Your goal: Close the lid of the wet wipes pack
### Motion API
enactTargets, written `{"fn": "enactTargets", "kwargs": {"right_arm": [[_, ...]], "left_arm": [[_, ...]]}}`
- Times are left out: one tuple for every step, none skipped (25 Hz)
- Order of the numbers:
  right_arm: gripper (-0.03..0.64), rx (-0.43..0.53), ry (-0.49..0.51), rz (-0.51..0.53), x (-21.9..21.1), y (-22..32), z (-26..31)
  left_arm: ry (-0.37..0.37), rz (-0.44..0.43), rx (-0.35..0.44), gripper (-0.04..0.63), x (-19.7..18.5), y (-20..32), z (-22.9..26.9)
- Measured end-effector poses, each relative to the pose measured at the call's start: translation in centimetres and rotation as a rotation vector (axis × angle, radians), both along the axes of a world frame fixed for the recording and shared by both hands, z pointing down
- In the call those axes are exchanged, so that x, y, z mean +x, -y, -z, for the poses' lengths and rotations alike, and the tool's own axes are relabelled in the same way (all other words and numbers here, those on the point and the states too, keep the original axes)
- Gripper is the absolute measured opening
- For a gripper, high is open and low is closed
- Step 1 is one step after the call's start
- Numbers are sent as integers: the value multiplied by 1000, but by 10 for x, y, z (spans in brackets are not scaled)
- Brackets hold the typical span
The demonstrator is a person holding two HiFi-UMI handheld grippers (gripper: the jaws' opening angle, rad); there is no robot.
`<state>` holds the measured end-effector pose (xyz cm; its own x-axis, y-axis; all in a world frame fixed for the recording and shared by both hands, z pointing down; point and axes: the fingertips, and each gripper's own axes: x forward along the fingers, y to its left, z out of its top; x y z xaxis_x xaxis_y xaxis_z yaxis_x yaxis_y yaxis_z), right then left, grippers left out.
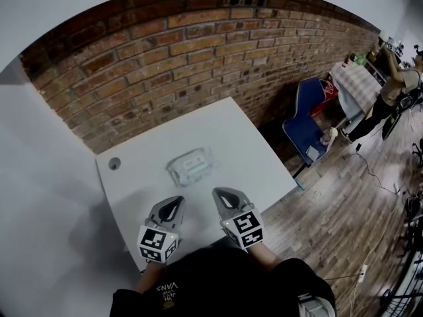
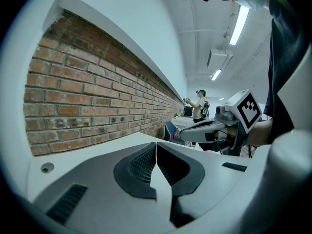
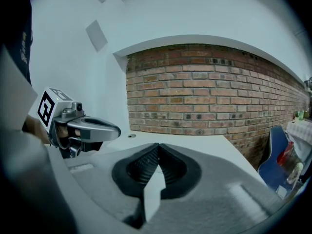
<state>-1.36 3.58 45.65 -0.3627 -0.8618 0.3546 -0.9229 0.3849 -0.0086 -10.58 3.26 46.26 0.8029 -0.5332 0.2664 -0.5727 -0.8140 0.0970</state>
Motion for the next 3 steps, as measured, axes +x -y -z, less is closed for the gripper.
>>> {"fn": "enactTargets", "kwargs": {"right_arm": [[-3, 0, 0, 0, 0, 0, 0], [-3, 0, 0, 1, 0, 0, 0], [-3, 1, 0, 1, 0, 1, 1]], "left_arm": [[-1, 1, -1, 2, 0, 0, 0], [-1, 2, -1, 2, -1, 0, 1], [-2, 4, -1, 2, -1, 1, 1]]}}
